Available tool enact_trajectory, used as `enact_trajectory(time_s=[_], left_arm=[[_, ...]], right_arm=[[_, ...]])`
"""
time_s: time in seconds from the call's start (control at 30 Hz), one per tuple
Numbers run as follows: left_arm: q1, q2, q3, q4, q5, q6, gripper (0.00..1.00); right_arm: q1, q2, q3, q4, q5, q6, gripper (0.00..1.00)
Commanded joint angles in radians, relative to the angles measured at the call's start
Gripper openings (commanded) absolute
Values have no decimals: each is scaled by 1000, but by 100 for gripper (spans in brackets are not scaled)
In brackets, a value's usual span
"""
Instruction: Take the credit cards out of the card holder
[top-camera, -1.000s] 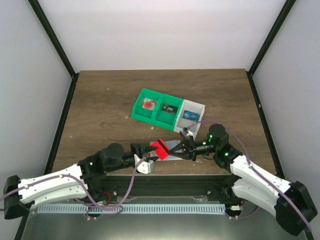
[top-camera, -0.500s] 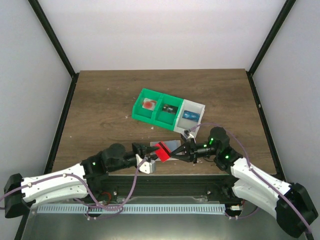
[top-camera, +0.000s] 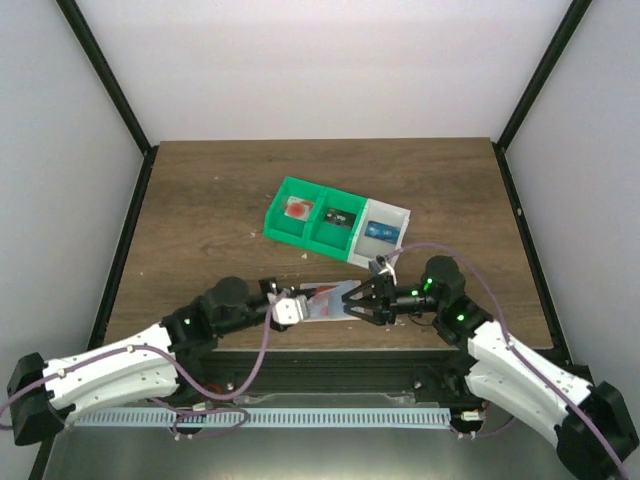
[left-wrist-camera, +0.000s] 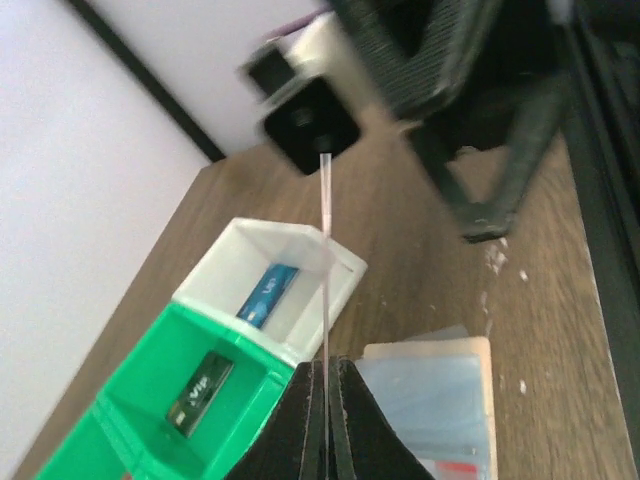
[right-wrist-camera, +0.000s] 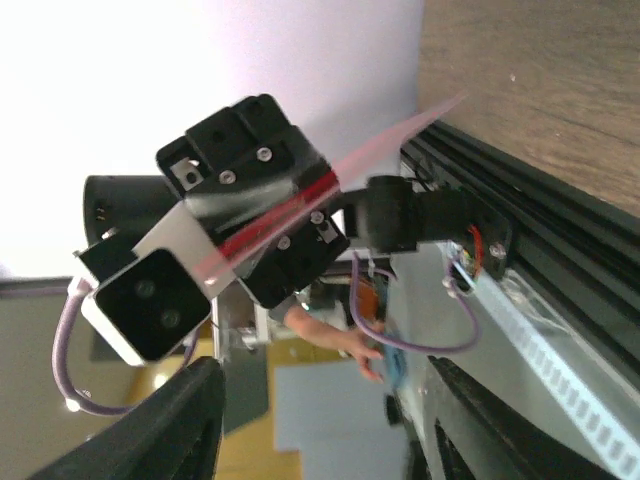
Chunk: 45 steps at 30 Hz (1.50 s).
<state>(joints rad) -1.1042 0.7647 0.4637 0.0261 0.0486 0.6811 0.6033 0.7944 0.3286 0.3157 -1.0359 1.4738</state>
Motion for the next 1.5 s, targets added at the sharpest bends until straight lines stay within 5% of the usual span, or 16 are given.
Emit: enact_trajectory(time_s=[0.0,0.13,0.4,0.5,0.73,0.8,0.93,1.2,1.47], left_arm=[[97,-38,20,106,76,-381,0],[161,-104,-55,220,135,-569,0],[329,-170,-118,363,225,-963,0],[421,-123,-102,393,230,-1136,0],[730,124,-128,679,337,-1679,0],[748,220,-94,705,338,-1716,0],[748,343,-2,635,223,-1784,0],[708,532,255,250,-48,-1951,0],[646,774,371,207,-179,-2095,0]], right_arm=[[-4,-115,64,-154,168,-155,63],[-3,-169,86,-217,249,-238,82],[-4,-215,101,-284,316,-372,91],[-4,-224,101,-272,310,-389,99],[-3,-229,130,-323,334,-429,100],[-4,-228,140,-344,338,-449,100],[-3,-234,154,-383,361,-479,100],[-4,-203,167,-399,331,-511,100],[-4,-199,205,-511,339,-573,100]])
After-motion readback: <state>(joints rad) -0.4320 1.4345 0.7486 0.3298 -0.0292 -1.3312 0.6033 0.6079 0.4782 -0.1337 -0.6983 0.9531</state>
